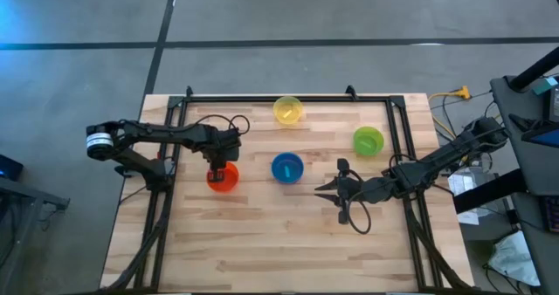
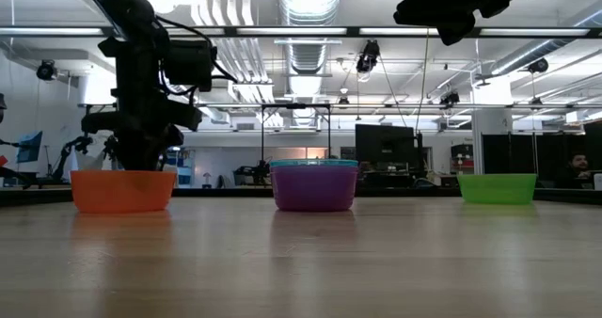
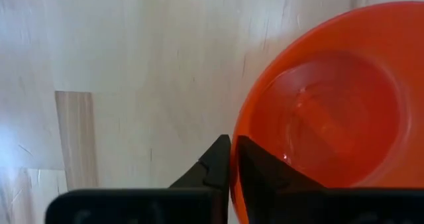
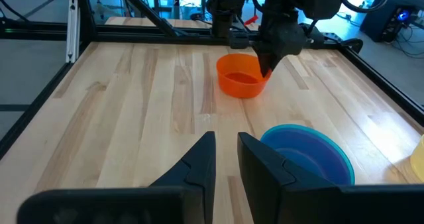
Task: Nest bowls inside each other
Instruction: Stack the orange bowl on top of the blue bowl
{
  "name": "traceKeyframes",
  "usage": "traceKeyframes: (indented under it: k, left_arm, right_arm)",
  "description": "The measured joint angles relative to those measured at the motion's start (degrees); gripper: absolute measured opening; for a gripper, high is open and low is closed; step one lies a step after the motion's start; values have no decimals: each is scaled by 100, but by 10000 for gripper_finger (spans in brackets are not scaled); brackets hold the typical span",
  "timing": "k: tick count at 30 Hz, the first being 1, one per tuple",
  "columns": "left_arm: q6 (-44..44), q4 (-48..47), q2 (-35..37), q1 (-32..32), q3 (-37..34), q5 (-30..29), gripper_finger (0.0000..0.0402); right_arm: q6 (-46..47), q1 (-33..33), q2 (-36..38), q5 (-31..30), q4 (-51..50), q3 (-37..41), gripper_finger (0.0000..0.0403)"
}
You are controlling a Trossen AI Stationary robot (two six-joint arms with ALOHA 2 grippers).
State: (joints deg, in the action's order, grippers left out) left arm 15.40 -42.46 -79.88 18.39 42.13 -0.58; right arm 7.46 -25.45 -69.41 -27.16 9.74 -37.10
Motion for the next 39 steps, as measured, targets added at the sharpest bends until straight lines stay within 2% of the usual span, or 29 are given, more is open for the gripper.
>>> traceKeyframes:
  k: [9,22,29,34,39]
  left_arm:
    - [2,-290,2,0,273,-36,1]
    - [-142,-1006,4,-16,1392,-50,0]
    - [-682,-949,7,-235,2001,140,0]
    - [-1327,-760,7,-330,2391,565,0]
    - [-1368,-332,7,-476,2688,854,0]
  right_arm:
    - [0,0,0,-2,2,0,59]
    - [0,0,0,-2,2,0,59]
    - [-14,0,-2,-2,2,0,59]
    - [-36,0,0,-2,2,0,59]
    - [-68,0,-2,-2,0,0,59]
